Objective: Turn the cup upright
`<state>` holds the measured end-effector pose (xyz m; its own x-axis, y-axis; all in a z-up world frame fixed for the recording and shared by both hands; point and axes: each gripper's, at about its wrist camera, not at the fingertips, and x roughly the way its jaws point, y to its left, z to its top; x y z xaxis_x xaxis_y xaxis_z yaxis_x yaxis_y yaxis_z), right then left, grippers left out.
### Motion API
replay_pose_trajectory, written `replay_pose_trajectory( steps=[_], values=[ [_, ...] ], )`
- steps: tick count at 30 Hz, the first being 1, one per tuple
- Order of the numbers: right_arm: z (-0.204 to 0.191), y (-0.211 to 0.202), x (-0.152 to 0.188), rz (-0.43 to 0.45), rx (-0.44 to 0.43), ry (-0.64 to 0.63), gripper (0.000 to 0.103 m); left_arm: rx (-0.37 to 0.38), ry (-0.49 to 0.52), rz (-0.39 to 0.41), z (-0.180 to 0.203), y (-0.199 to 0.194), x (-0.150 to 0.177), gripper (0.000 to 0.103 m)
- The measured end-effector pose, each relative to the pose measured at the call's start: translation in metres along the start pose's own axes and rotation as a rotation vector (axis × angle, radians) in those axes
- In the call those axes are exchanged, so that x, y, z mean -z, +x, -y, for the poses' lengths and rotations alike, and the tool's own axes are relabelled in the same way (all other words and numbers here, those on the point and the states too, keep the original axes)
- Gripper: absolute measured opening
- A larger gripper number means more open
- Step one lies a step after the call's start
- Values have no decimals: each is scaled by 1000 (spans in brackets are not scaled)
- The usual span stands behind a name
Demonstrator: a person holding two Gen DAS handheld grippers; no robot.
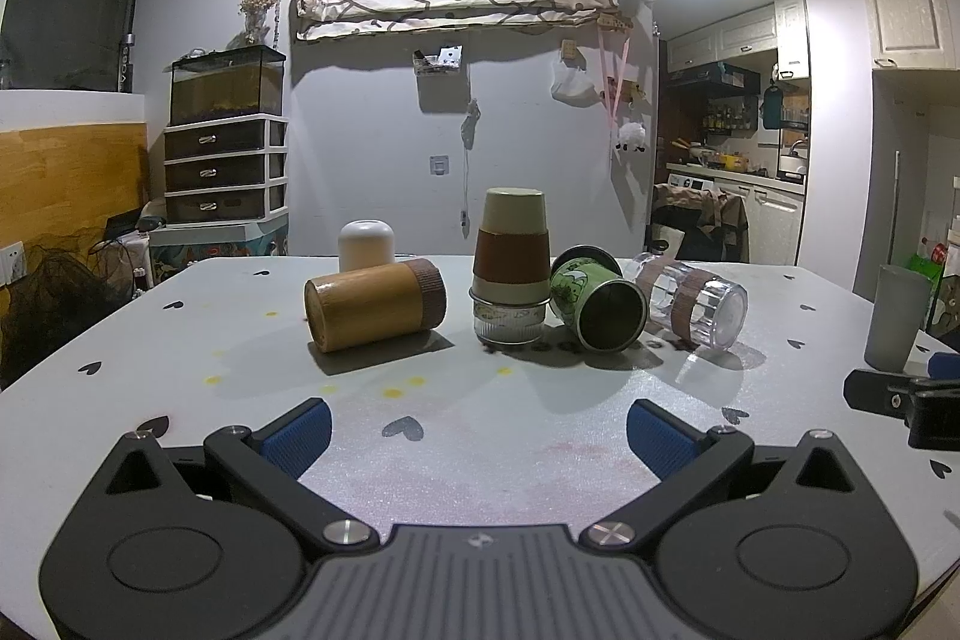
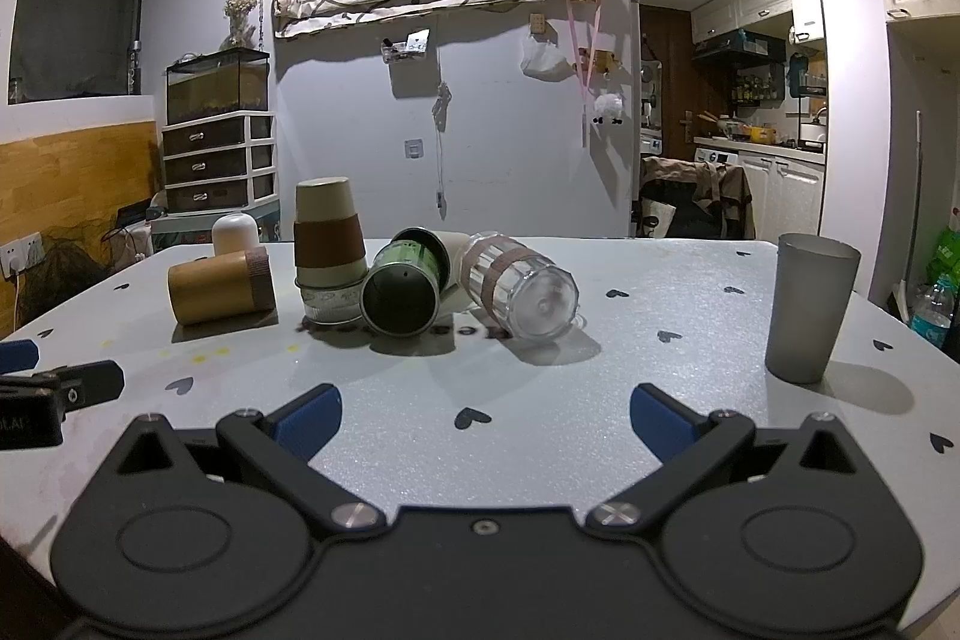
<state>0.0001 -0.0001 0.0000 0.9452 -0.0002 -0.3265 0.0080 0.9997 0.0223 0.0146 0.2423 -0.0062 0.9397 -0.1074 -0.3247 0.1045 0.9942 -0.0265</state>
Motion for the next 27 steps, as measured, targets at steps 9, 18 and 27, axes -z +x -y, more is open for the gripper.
replay_pose_trajectory(
  steps=[9,18,27],
  values=[
    [2,1,1,-2,0,3,103,0,0,-1,0,0,0,103],
    [5,3,3,-1,2,4,103,0,1,-1,1,0,0,103],
    [12,2,1,6,5,9,103,24,6,5,9,2,-3,103]
  ],
)
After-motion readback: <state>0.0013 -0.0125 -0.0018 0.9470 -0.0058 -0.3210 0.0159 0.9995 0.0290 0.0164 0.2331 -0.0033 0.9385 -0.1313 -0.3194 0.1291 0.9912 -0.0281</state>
